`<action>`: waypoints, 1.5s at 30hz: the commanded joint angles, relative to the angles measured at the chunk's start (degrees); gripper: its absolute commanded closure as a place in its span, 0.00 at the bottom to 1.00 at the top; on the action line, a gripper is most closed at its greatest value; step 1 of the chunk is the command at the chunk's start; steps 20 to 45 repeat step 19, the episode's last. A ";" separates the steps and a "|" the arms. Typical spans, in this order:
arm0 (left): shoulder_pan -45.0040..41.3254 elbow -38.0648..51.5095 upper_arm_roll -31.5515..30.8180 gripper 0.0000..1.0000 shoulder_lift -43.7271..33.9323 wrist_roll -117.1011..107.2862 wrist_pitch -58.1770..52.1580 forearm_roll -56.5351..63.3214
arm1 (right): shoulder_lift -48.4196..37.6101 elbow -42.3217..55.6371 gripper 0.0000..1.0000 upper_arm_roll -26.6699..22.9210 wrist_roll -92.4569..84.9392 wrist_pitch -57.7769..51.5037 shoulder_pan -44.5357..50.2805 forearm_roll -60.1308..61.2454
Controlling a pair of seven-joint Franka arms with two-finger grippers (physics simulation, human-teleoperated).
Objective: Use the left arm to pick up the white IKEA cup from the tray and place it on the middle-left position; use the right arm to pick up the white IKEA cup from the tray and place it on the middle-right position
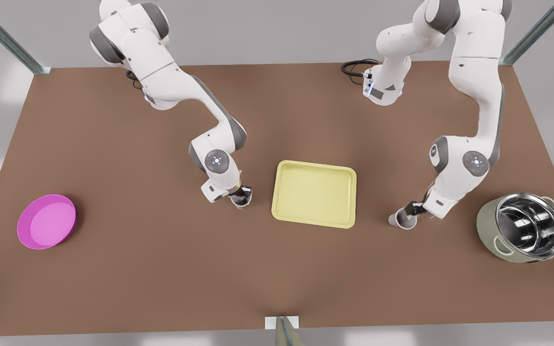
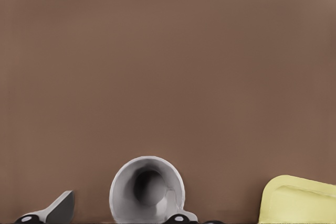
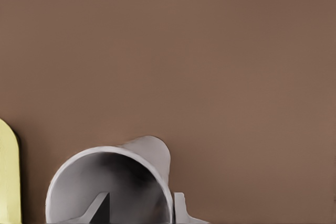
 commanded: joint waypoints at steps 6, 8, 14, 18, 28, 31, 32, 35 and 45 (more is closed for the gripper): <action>-0.51 18.94 -1.64 0.00 -7.03 0.77 -41.14 -2.37 | -0.66 0.10 0.14 -0.01 -7.10 0.13 -0.05 -0.25; -0.68 22.66 -1.90 0.00 -6.15 0.07 -41.33 -2.28 | -3.99 0.10 0.06 -0.01 -7.18 -0.49 -1.10 -0.25; -0.77 23.45 -2.16 0.00 -6.50 2.09 -41.24 -1.58 | -21.14 5.36 0.00 -2.72 -39.34 -19.99 -21.58 -4.38; -0.86 23.36 -2.16 0.00 -6.59 1.91 -41.24 -1.84 | -21.05 14.51 0.00 -13.27 -56.13 -35.64 -21.58 2.55; -0.86 23.36 -2.16 0.00 -6.59 1.74 -41.24 -1.93 | -21.31 14.16 0.00 -13.81 -56.58 -35.56 -20.88 2.47; -0.86 23.36 -2.16 0.00 -6.59 1.74 -41.24 -1.93 | -21.31 14.16 0.00 -13.81 -56.58 -35.56 -20.88 2.47; -0.86 23.36 -2.16 0.00 -6.59 1.74 -41.24 -1.93 | -21.31 14.16 0.00 -13.81 -56.58 -35.56 -20.88 2.47; -0.86 23.36 -2.16 0.00 -6.59 1.74 -41.24 -1.93 | -21.31 14.16 0.00 -13.81 -56.58 -35.56 -20.88 2.47; -0.86 23.36 -2.16 0.00 -6.59 1.74 -41.24 -1.93 | -21.31 14.16 0.00 -13.81 -56.58 -35.56 -20.88 2.47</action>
